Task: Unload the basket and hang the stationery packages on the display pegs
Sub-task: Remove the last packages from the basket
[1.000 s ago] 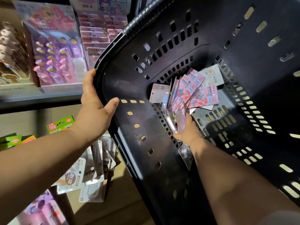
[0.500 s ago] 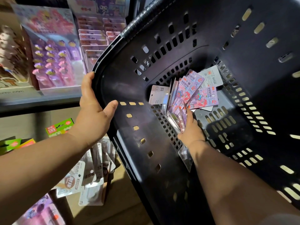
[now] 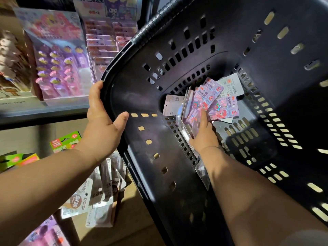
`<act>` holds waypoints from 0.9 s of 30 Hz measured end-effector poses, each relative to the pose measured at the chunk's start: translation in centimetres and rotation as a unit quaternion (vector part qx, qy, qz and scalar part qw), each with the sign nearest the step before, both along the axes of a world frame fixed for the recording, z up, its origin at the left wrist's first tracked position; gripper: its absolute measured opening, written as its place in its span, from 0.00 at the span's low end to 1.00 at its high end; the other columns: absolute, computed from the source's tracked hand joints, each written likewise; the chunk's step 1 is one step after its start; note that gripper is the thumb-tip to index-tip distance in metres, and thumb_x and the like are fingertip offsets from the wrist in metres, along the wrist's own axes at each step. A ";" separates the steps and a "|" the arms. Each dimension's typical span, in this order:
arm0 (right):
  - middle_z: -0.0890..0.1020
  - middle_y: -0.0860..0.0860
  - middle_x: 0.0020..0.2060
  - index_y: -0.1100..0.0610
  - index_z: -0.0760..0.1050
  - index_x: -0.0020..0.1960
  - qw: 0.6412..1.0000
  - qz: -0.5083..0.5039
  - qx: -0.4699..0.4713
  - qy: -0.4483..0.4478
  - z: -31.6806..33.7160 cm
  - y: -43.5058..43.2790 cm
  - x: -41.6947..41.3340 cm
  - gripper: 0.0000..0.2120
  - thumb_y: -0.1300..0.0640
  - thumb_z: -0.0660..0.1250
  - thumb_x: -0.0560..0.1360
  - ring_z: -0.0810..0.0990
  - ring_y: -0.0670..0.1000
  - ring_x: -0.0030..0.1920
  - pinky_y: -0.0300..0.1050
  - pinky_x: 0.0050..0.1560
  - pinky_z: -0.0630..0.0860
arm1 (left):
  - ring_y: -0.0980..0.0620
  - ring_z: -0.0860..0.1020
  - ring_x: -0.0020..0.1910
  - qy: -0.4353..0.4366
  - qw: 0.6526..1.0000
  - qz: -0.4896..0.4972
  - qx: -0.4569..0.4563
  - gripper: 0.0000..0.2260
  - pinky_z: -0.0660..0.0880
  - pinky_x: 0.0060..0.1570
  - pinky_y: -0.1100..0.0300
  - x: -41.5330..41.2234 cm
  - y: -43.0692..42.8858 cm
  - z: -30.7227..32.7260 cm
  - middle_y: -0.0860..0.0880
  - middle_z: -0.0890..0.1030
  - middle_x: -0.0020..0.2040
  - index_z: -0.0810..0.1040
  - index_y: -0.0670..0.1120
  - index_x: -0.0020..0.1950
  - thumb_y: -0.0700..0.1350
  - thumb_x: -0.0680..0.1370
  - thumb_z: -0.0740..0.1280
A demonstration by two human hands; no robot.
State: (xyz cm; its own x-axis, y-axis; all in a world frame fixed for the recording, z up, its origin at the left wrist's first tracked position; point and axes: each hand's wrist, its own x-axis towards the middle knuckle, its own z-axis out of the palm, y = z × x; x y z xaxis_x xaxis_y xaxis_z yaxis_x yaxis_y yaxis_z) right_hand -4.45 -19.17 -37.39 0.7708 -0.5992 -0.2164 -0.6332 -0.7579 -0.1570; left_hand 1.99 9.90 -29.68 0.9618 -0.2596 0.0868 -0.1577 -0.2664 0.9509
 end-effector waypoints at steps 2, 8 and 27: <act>0.69 0.62 0.66 0.47 0.35 0.79 1.000 -0.010 0.013 0.010 -0.1 -0.1 0.4 0.51 0.52 0.72 0.74 0.78 0.60 0.58 0.52 0.55 0.76 | 0.54 0.61 0.73 -0.004 1.000 0.004 0.004 0.35 0.58 0.73 0.58 0.0 -0.1 0.0 0.54 0.61 0.73 0.48 0.52 0.78 0.44 0.77 0.66; 0.73 0.61 0.66 0.51 0.48 0.79 0.992 -0.072 0.089 -0.047 -0.3 -0.5 0.9 0.41 0.49 0.70 0.75 0.75 0.63 0.64 0.54 0.60 0.73 | 0.55 0.61 0.73 -0.003 1.000 0.014 0.012 0.34 0.56 0.70 0.62 0.0 -0.3 -0.1 0.57 0.60 0.70 0.49 0.50 0.78 0.37 0.79 0.65; 0.81 0.51 0.51 0.59 0.78 0.60 0.974 -0.129 0.146 -0.116 4.5 -2.3 -0.7 0.18 0.50 0.72 0.74 0.80 0.55 0.53 0.41 0.51 0.73 | 0.52 0.59 0.73 -0.002 0.998 0.029 0.058 0.36 0.53 0.68 0.66 0.0 -0.5 0.6 0.48 0.60 0.74 0.51 0.45 0.79 0.38 0.78 0.68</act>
